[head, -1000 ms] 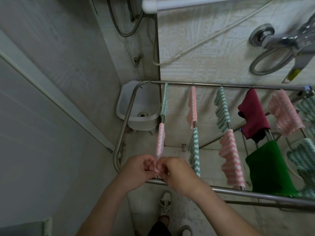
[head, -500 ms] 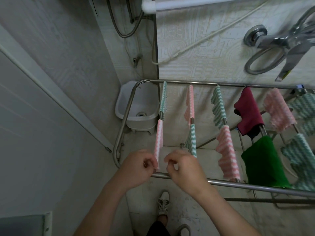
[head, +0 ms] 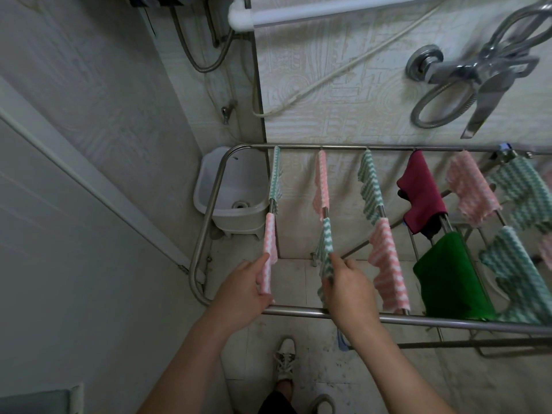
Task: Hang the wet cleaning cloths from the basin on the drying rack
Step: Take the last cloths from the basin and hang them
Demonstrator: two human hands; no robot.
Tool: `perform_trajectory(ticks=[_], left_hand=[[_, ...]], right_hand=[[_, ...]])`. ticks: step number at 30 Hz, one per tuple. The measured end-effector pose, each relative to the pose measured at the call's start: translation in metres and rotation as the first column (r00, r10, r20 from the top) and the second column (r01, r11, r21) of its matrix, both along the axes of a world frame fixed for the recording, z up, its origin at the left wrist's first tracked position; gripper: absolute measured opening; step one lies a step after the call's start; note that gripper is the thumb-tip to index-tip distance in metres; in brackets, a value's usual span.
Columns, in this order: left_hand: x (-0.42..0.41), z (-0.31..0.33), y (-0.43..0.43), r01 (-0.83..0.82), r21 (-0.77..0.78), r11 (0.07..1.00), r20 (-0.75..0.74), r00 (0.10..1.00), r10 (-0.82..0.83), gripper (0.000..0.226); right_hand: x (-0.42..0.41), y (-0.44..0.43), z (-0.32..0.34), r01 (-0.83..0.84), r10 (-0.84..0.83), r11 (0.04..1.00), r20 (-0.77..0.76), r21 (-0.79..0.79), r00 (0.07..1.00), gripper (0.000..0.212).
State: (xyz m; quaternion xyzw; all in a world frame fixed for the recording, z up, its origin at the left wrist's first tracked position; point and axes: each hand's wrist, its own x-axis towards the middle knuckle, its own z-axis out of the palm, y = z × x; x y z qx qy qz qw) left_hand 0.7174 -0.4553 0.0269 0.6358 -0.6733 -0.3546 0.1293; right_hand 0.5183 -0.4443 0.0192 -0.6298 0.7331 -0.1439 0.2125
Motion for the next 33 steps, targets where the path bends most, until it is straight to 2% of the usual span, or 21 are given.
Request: perform_trajectory(ticks=[5, 10, 12, 14, 17, 19, 21, 24, 27, 33], left_hand=[[-0.002, 0.007, -0.002, 0.06, 0.007, 0.998, 0.051, 0.997, -0.06, 0.079], [-0.005, 0.009, -0.001, 0.064, -0.08, 0.995, 0.1, 0.993, -0.056, 0.056], [-0.009, 0.011, 0.001, 0.073, -0.125, 0.99, 0.159, 0.986, -0.052, 0.054], [-0.017, 0.013, 0.003, 0.07, -0.221, 0.973, 0.182, 0.983, -0.03, 0.049], [-0.042, 0.017, 0.003, 0.071, -0.327, 0.942, 0.068, 0.996, -0.052, 0.039], [-0.065, 0.017, 0.004, 0.103, -0.318, 0.942, 0.023, 0.995, -0.101, 0.039], [-0.085, 0.014, 0.002, 0.115, -0.269, 0.956, 0.015, 0.993, -0.115, 0.044], [-0.104, 0.005, 0.001, 0.125, -0.21, 0.97, 0.036, 0.992, -0.12, 0.056], [-0.112, -0.001, 0.0, 0.132, -0.165, 0.977, 0.037, 0.991, -0.128, 0.059], [-0.116, 0.001, -0.003, 0.144, -0.125, 0.982, 0.053, 0.989, -0.138, 0.065]], right_hand=[[0.002, -0.001, -0.004, 0.0, 0.0, 0.998, -0.004, -0.064, 1.0, 0.052], [-0.006, -0.002, -0.008, 0.055, -0.039, 0.996, 0.216, -0.068, 0.976, 0.051], [-0.013, 0.0, -0.007, 0.072, -0.055, 0.996, 0.254, -0.056, 0.966, 0.046], [-0.025, 0.003, -0.003, 0.117, -0.093, 0.982, 0.163, -0.148, 0.982, 0.04], [-0.054, 0.004, 0.005, 0.213, -0.234, 0.934, -0.041, -0.287, 0.971, 0.041], [-0.073, 0.005, 0.005, 0.256, -0.292, 0.939, -0.135, -0.23, 0.947, 0.044], [-0.084, 0.007, 0.003, 0.254, -0.273, 0.959, -0.166, -0.127, 0.948, 0.048], [-0.089, 0.012, 0.002, 0.238, -0.239, 0.971, -0.092, -0.022, 0.967, 0.044], [-0.092, 0.014, 0.002, 0.209, -0.208, 0.978, -0.061, 0.003, 0.976, 0.037], [-0.106, 0.016, 0.001, 0.17, -0.177, 0.98, 0.068, 0.1, 0.982, 0.048]])
